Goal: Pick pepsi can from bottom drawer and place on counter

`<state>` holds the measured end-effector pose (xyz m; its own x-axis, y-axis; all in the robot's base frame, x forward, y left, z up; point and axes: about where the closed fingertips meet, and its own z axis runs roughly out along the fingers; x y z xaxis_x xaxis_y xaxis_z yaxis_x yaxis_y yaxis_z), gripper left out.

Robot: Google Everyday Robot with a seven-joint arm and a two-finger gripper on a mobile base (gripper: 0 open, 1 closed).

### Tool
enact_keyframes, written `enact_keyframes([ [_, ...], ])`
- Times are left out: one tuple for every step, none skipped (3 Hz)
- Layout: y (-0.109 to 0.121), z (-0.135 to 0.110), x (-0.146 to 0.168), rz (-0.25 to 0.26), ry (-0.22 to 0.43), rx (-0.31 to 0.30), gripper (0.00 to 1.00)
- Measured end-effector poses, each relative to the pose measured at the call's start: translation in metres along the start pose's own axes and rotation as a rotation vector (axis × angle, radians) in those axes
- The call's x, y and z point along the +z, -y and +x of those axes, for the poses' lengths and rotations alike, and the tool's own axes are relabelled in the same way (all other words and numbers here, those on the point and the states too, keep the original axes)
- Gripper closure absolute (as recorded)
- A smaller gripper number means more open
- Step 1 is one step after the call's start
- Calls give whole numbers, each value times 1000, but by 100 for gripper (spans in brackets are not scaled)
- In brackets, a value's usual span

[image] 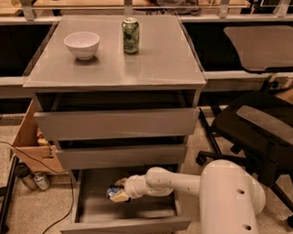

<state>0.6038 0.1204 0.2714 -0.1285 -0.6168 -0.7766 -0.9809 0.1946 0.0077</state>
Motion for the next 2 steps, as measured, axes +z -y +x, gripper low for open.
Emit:
enact_keyframes([
  [-29,-30,-49,-32,3,-45,100],
  [-57,-58,-107,-46,-35,-84,100],
])
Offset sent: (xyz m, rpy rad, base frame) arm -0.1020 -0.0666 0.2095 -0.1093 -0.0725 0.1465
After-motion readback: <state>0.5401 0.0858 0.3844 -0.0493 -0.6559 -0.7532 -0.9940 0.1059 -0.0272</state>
